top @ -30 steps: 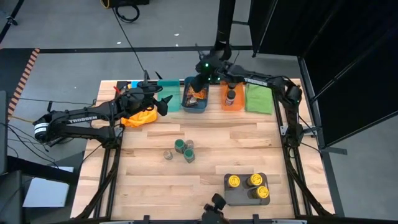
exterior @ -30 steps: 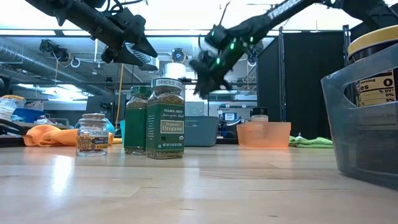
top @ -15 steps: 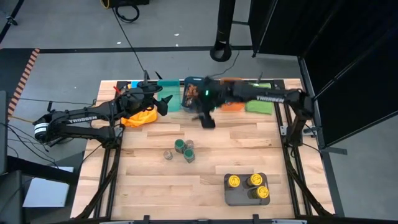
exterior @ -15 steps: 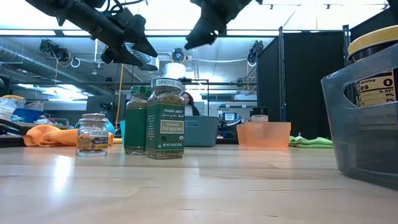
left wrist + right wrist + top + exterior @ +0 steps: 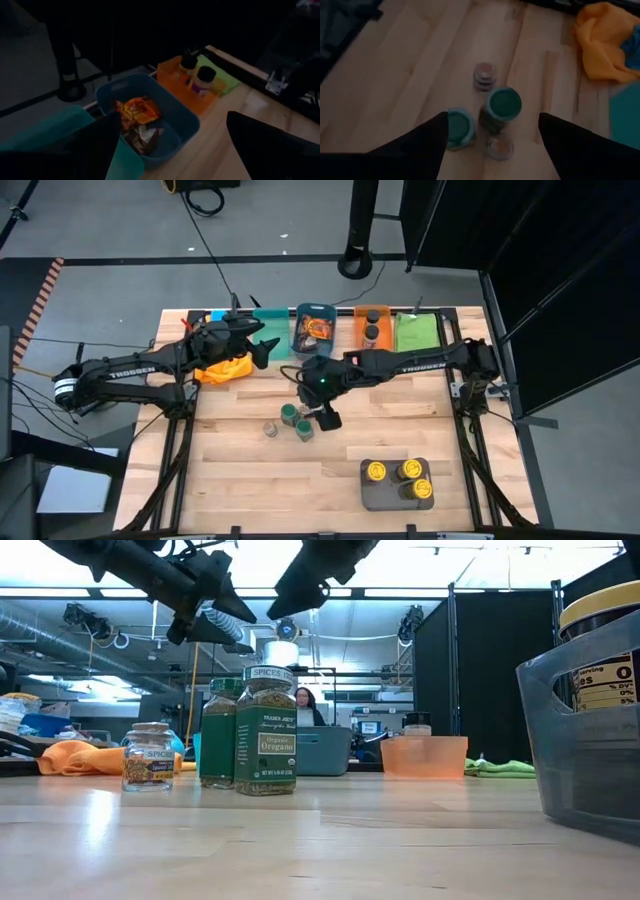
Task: Sort spices by type
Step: Put the right green seasoning bottle into the blue transparent bin, then put the top green seasoning bottle into the blue transparent bin
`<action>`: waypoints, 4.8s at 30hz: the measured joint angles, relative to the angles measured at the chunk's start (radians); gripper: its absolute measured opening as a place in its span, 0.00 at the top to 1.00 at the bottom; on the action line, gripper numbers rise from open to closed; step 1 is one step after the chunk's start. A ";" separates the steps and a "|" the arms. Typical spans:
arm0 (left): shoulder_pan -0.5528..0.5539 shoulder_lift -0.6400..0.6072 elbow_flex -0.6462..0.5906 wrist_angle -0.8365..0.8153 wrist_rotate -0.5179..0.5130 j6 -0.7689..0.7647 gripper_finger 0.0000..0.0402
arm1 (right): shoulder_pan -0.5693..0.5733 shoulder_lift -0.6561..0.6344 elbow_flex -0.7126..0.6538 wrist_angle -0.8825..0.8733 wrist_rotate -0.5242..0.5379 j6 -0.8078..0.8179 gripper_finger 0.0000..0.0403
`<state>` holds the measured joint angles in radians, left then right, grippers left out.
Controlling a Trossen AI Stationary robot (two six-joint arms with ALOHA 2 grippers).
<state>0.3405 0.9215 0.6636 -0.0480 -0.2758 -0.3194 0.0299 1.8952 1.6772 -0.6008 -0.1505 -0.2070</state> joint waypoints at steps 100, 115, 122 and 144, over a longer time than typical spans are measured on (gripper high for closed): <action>-0.003 0.000 0.000 -0.054 0.171 -0.022 0.08 | 0.067 0.137 -0.108 0.156 0.004 0.092 0.53; -0.002 0.000 0.000 -0.045 0.108 -0.025 0.08 | 0.024 0.018 -0.107 0.157 0.000 0.141 0.54; 0.000 0.000 0.000 -0.020 0.055 -0.025 0.08 | -0.037 -0.067 -0.106 0.160 0.032 0.163 0.54; 0.059 -0.132 0.000 -0.044 -0.184 0.028 0.08 | -0.316 -0.082 -0.105 0.283 0.076 0.162 0.98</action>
<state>0.3993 0.7892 0.6636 -0.0923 -0.4599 -0.2909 -0.2857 1.8130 1.5726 -0.3183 -0.0741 -0.0449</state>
